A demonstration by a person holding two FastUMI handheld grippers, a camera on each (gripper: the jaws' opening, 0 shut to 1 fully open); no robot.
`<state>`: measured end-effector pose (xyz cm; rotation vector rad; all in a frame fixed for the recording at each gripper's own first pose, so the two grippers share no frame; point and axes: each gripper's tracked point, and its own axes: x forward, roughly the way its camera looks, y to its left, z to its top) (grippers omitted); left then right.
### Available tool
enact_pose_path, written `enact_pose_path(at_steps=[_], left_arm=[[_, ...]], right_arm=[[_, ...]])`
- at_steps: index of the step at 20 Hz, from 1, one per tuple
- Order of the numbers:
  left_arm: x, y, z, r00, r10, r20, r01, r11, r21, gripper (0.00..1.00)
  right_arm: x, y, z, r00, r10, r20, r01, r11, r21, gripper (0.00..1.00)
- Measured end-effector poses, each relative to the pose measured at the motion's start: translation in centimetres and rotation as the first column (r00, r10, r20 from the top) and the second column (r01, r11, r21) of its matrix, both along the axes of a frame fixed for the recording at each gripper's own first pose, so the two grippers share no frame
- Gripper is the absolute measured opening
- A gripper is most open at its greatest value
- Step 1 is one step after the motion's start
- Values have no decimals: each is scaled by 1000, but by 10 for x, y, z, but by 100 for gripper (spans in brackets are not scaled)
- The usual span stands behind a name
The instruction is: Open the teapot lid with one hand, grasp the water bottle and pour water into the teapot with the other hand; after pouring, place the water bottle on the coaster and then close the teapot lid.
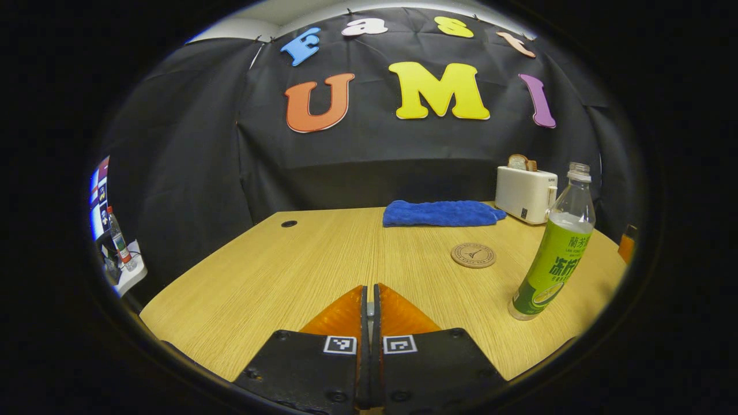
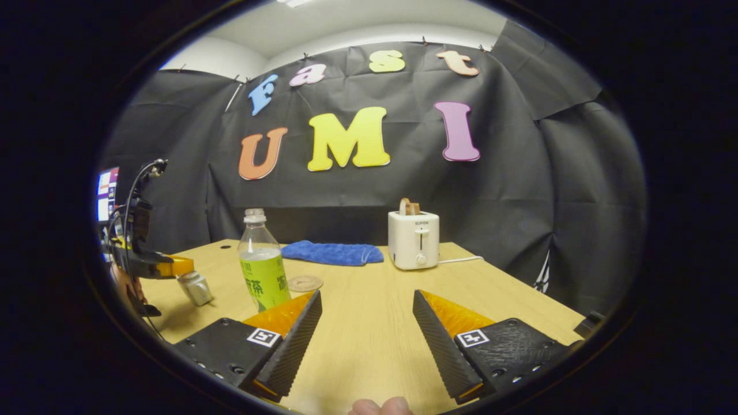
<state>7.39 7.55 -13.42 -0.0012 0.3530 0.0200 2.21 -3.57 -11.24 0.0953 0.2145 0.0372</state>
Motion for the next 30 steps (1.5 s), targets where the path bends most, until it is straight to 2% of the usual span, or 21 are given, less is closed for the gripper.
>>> enact_pose_path(at_steps=[5,10,14,17,23,30], left_arm=[[-6,3,18,998,-4,58,6,999,-41,3],[-30,15,36,994,-1,110,9,997,-75,3],[-50,25,56,989,-10,149,23,996,-87,3],[-60,38,75,984,-8,180,17,999,-51,2],[-66,44,81,984,-13,180,26,997,-68,2],[-66,49,72,987,-19,159,31,997,-71,2]], right_arm=[[0,29,-4,995,97,-21,-97,995,-6,95],[6,69,-6,976,211,-45,-213,977,-34,96],[22,96,-17,962,254,-100,-260,965,-42,95],[33,113,-16,961,257,-103,-263,964,-45,95],[51,139,-21,960,256,-110,-265,961,-82,95],[70,150,-17,972,221,-76,-224,974,-39,95]])
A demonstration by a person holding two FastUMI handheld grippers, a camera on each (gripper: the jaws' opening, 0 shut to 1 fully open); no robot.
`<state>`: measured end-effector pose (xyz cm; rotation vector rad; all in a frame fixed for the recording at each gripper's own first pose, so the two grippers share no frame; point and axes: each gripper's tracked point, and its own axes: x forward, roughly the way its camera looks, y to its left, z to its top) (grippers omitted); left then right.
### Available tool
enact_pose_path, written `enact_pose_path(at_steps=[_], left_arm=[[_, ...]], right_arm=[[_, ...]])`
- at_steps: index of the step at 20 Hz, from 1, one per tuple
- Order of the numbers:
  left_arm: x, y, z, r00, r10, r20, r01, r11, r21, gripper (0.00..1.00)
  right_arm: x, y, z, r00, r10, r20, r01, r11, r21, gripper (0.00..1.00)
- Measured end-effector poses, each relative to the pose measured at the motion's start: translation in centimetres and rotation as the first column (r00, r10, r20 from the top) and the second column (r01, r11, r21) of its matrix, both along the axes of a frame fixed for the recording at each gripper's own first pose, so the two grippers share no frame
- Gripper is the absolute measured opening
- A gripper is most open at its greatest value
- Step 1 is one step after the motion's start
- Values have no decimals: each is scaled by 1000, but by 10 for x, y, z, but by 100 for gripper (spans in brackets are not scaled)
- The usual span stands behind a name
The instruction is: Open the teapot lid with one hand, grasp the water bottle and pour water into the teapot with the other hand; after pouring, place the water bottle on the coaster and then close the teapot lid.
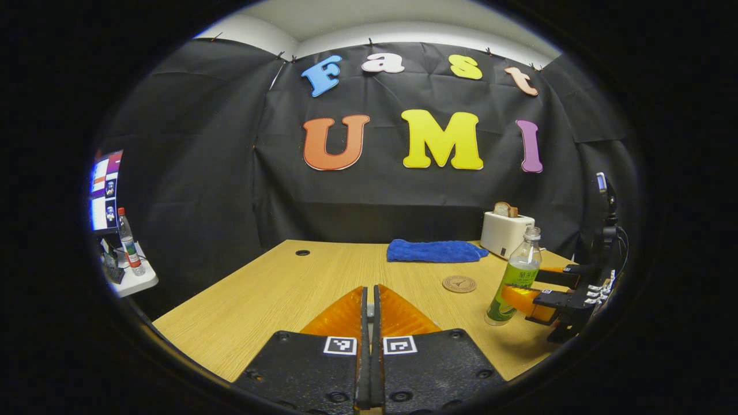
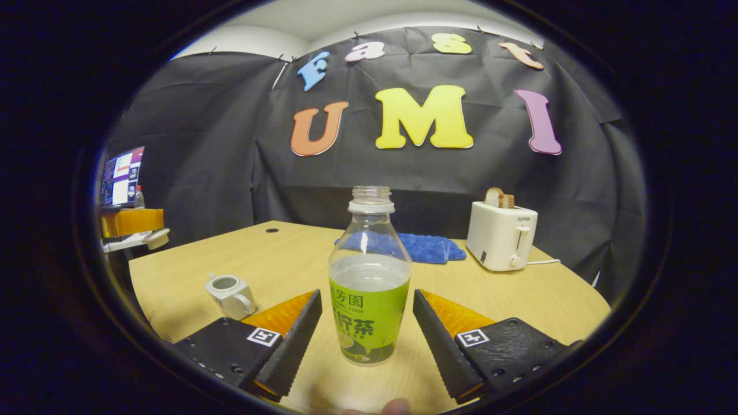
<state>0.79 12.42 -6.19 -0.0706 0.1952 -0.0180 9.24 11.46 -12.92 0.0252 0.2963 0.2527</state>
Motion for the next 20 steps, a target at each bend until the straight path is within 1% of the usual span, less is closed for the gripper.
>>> enact_pose_path(at_steps=[5,7,9,10,13,16,18,20], left_arm=[[2,3,-7,1000,-1,-19,1,1000,-6,2],[2,7,-7,1000,3,-20,-3,1000,-8,2],[1,9,-8,1000,6,-20,-7,1000,-15,2],[1,11,-9,1000,7,-20,-8,1000,-17,2],[2,13,-11,1000,7,-22,-7,1000,-15,2],[3,17,-12,1000,4,-21,-4,1000,-14,2],[3,20,-13,1000,4,-19,-4,1000,-20,2],[2,22,-14,1000,3,-17,-3,1000,-26,2]], right_arm=[[5,4,-8,999,-13,-35,13,1000,25,96],[10,3,-9,999,-24,-37,25,999,26,78],[10,5,-9,999,-19,-41,19,1000,11,74],[9,8,-8,999,-9,-42,9,1000,-2,74],[11,17,0,999,32,-14,-33,995,-96,72],[15,28,7,996,91,21,-83,970,-229,71],[19,36,8,991,128,28,-112,939,-326,71],[24,40,11,985,163,50,-125,890,-439,72]])
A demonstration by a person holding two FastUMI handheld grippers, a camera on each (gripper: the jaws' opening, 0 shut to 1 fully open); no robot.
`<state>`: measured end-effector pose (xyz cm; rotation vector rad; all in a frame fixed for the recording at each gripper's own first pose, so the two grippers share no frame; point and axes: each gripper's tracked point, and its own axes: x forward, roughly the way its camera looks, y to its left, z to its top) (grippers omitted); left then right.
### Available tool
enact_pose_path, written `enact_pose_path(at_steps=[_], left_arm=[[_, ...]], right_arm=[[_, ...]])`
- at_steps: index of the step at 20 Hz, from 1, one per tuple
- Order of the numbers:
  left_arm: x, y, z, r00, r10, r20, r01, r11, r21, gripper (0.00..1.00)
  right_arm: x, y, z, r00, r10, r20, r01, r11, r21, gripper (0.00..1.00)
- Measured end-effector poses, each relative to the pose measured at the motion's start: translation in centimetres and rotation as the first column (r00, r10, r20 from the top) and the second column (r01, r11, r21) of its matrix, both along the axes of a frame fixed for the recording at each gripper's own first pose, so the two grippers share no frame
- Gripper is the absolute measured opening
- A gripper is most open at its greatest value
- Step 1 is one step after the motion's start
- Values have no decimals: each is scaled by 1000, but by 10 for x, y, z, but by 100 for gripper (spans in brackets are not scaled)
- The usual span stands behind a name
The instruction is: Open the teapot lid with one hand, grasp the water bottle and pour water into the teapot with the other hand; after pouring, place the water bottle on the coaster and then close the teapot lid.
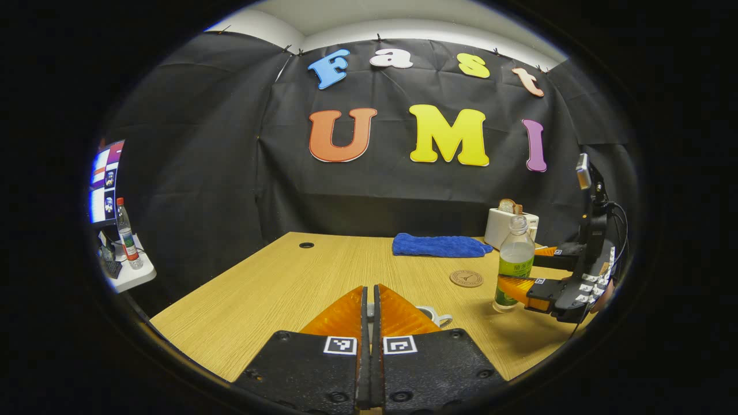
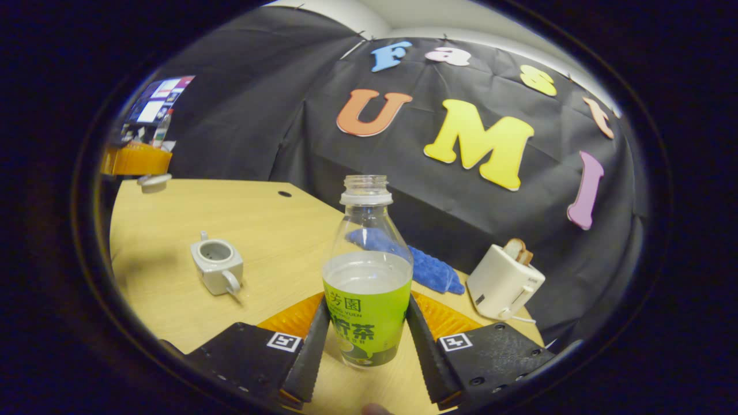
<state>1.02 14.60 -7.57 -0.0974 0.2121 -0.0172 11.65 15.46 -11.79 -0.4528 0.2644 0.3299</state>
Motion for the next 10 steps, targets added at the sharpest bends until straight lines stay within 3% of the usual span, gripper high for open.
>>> enact_pose_path(at_steps=[5,10], left_arm=[[0,10,-3,1000,3,3,-2,1000,-15,2],[-2,26,-8,1000,22,2,-22,999,-27,2]], right_arm=[[12,21,7,990,99,103,-70,964,-256,71],[30,37,19,949,211,234,-61,851,-522,72]])
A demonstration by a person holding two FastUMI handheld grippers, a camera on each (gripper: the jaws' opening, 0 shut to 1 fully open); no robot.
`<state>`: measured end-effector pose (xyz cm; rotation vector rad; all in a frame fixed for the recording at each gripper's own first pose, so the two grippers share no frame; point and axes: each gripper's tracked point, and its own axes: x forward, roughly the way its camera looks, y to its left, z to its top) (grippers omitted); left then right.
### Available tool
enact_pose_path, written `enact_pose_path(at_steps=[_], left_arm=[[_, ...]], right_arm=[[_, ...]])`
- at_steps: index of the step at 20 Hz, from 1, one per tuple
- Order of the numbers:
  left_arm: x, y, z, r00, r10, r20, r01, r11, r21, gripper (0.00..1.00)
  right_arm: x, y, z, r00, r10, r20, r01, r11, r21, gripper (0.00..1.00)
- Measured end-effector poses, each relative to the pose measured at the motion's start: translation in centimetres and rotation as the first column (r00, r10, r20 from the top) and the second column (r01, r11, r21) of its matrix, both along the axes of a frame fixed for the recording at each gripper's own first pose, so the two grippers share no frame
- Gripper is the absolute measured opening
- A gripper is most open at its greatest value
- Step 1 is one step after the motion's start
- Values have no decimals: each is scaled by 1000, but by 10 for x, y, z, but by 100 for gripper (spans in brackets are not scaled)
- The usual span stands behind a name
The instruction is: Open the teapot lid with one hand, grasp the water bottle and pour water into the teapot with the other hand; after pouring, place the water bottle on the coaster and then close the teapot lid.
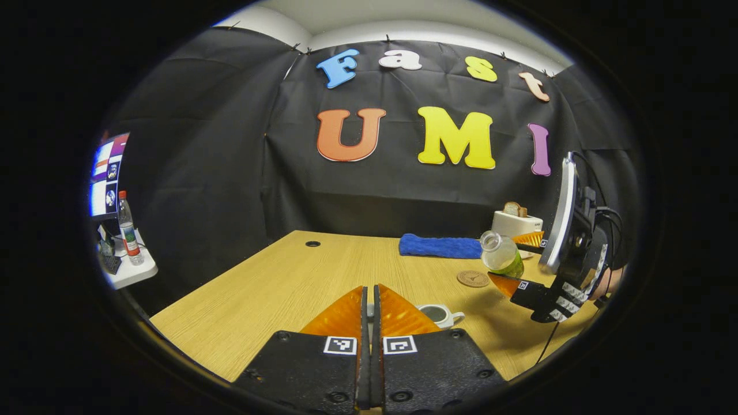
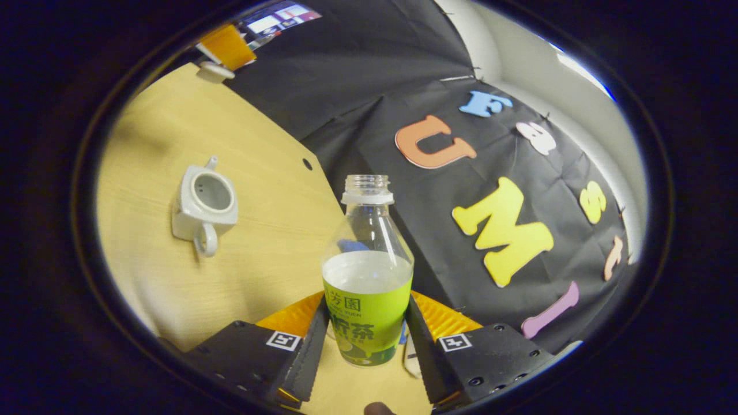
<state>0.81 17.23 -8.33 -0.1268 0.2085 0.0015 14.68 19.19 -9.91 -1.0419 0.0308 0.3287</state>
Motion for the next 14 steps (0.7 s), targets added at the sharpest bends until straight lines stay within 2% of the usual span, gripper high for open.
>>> enact_pose_path(at_steps=[2,5,9,14], left_arm=[[0,4,-2,1000,4,-1,-4,1000,-12,2],[-1,9,-4,1000,9,-3,-10,1000,-14,2],[-3,16,-7,1000,18,-8,-18,1000,-23,2],[-2,20,-11,1000,22,-13,-22,999,-31,2]], right_arm=[[-1,5,6,998,36,61,-30,995,-98,72],[-5,16,15,983,112,144,-73,965,-251,72],[-10,29,16,952,220,213,-111,897,-427,72],[-3,45,12,923,307,233,-128,814,-567,72]])
